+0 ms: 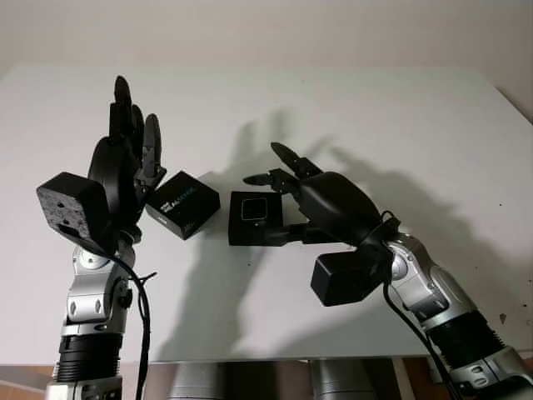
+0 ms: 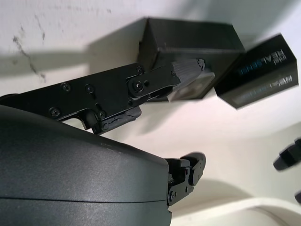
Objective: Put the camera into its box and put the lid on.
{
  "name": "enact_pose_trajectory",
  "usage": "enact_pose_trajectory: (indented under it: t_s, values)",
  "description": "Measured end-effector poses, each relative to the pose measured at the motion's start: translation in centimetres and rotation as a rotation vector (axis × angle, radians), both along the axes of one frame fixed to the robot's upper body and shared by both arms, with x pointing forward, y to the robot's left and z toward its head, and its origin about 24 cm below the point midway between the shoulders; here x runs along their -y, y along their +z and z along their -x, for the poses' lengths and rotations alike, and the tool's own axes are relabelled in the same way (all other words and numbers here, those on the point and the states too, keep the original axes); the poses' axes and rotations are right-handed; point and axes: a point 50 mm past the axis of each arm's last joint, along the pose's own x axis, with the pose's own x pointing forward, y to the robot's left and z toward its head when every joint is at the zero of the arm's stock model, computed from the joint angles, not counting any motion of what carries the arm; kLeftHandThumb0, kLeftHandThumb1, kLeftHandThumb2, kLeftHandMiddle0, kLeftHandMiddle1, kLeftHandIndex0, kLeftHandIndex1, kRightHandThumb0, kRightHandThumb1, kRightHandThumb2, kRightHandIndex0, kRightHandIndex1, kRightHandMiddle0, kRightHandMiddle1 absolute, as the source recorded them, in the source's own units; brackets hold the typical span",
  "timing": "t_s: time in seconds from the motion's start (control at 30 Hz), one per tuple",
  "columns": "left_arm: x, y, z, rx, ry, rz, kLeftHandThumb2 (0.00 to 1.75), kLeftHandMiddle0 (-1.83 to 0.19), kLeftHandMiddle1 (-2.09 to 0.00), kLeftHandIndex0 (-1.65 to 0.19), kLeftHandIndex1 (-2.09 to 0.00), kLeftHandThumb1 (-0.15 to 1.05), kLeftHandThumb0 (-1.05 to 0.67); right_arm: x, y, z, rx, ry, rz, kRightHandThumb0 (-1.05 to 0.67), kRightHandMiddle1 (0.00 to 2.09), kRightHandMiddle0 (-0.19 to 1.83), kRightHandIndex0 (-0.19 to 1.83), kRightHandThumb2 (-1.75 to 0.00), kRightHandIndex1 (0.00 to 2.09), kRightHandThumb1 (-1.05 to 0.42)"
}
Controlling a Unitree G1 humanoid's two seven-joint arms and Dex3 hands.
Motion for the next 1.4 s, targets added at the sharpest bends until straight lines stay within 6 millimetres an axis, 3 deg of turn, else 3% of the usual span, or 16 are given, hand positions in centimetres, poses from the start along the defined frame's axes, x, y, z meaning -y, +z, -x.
enact_pose_trajectory:
  t_s: [0.2, 0.47, 0.7, 0.93, 1.4]
  values:
    - [0.0, 0.0, 0.0, 0.000, 0.002, 0.000, 0.63, 0.19, 0.00, 0.19, 0.00, 1.05, -0.66, 0.5, 1.4, 0.6, 0.080, -0.011, -0.027, -0.63, 0.03, -0.09, -0.14, -0.05, 0.03, -0.98]
    - [-0.1, 0.0, 0.0, -0.002, 0.003, -0.003, 0.63, 0.19, 0.00, 0.19, 0.00, 1.05, -0.67, 0.4, 1.8, 0.9, 0.128, -0.012, -0.010, -0.72, 0.04, -0.10, -0.14, -0.07, 0.05, -1.01]
    - [-0.2, 0.1, 0.0, -0.003, 0.000, -0.012, 0.63, 0.19, 0.00, 0.19, 0.00, 1.05, -0.67, 0.1, 1.4, 1.1, 0.101, 0.026, 0.051, -0.81, 0.04, -0.14, -0.18, -0.27, 0.04, -1.05]
    - [-0.2, 0.1, 0.0, -0.005, -0.006, -0.017, 0.63, 0.19, 0.00, 0.19, 0.00, 1.05, -0.67, -0.5, -0.4, 1.2, 0.064, 0.056, 0.147, -0.86, 0.06, -0.12, -0.16, -0.47, 0.06, -1.05]
    - [-0.3, 0.1, 0.0, -0.003, -0.011, -0.020, 0.62, 0.19, 0.00, 0.19, 0.00, 1.05, -0.67, -0.7, -3.8, 1.0, -0.064, 0.081, 0.278, -0.87, 0.08, -0.04, -0.10, -0.48, 0.07, -1.05]
